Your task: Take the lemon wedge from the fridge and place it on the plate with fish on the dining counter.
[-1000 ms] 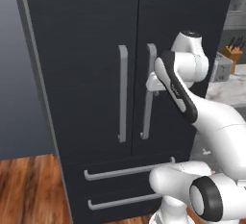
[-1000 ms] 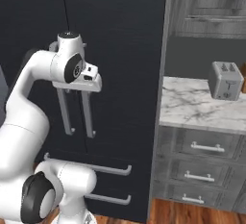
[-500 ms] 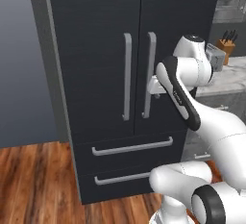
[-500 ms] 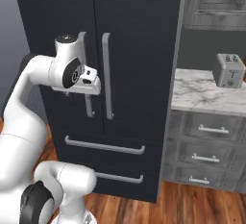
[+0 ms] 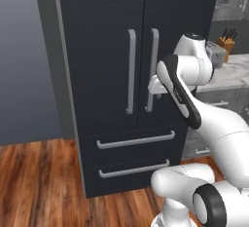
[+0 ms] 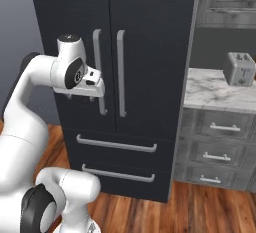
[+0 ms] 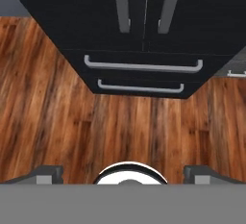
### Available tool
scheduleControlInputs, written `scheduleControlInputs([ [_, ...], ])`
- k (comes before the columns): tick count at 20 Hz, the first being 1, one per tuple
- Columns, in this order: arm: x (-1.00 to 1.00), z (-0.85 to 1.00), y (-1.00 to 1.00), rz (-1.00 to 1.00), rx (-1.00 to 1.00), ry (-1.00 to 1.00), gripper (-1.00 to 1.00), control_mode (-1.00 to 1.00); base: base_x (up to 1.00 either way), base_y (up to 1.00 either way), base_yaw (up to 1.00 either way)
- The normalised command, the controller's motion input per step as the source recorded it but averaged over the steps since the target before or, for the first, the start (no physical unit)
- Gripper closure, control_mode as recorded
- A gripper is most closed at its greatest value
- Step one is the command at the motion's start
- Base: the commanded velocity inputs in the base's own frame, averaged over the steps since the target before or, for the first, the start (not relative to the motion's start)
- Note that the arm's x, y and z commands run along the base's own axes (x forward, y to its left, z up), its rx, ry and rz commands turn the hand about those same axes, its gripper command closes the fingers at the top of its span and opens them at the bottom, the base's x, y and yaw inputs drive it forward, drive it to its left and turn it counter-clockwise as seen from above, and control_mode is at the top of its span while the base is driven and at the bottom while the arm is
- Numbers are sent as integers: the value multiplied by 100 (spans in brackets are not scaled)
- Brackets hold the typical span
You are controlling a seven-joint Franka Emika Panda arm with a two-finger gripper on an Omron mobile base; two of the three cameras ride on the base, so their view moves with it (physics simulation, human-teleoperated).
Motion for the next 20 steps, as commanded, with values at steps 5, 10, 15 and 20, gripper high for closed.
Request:
scheduleControlInputs([
  [5,0,0,0,0,0,0,-100,100,-15,0,0],
  [10,0,0,0,0,0,0,-100,100,0,0,0],
  [15,0,0,0,0,0,0,-100,-100,0,0,0],
  [20,3,0,-38,0,0,-17,-100,-100,0,0,0],
])
